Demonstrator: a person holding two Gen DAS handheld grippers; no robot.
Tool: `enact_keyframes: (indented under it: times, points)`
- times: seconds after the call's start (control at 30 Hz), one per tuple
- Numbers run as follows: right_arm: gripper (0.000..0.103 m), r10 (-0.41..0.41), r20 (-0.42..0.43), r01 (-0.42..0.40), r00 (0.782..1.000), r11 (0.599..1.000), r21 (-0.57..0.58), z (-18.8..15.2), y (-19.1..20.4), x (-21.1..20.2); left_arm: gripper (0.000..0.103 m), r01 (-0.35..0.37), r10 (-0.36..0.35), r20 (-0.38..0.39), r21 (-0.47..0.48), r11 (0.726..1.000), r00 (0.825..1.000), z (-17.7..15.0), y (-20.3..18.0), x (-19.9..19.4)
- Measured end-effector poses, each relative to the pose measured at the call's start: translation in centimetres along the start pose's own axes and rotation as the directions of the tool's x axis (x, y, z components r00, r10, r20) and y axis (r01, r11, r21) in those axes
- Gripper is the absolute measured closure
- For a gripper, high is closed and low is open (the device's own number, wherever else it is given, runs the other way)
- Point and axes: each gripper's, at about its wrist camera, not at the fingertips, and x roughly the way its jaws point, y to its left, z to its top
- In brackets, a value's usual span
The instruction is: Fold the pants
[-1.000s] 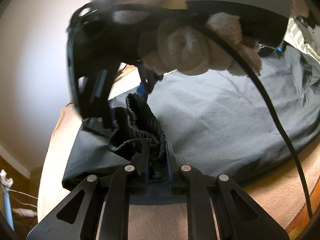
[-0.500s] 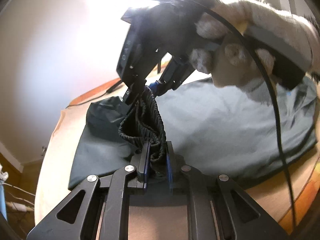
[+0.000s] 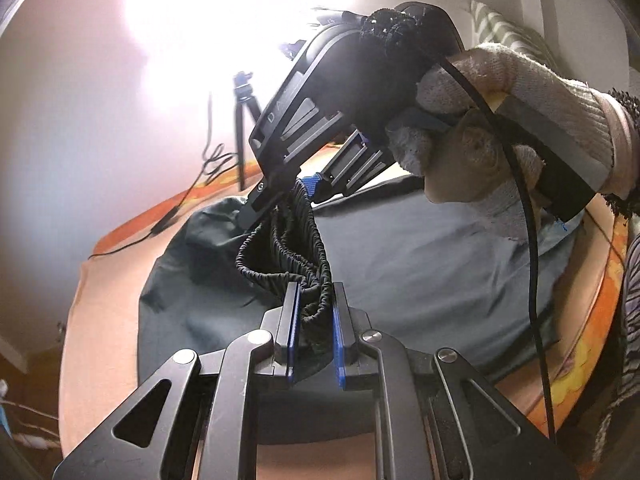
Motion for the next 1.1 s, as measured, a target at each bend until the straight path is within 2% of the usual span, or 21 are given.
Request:
enact_keyframes:
  times: [0.23,0.67,0.97,1.1]
  points:
    - [0.086,-0.023,0.046,0.023,0.999,1.0,-0.004,-1.5,-1.9,-5.1,0.091,0.041,-0.041,0.01,-0.007,0.999,0.999,1.9,-1.9,-0.6]
    - [0.086,-0.053,0.1,0.053,0.994,0.999,0.006,-3.7,-5.6,-11.9,0.091,0.131,-0.132,0.011,0.028,0.991,0.991,4.4,-5.5,-0.8]
    - [0.086,-0.098,0.104,0.097,0.99,0.995,0.016,-4.7,-8.4,-14.7,0.091,0.198,-0.198,-0.001,0.036,0.98,0.98,6.3,-9.6,2.4]
    - [0.086,-0.131,0.102,0.129,0.986,0.991,0.022,-5.0,-9.8,-16.1,0.091,0.233,-0.233,-0.004,0.009,0.972,0.973,7.6,-10.8,3.5]
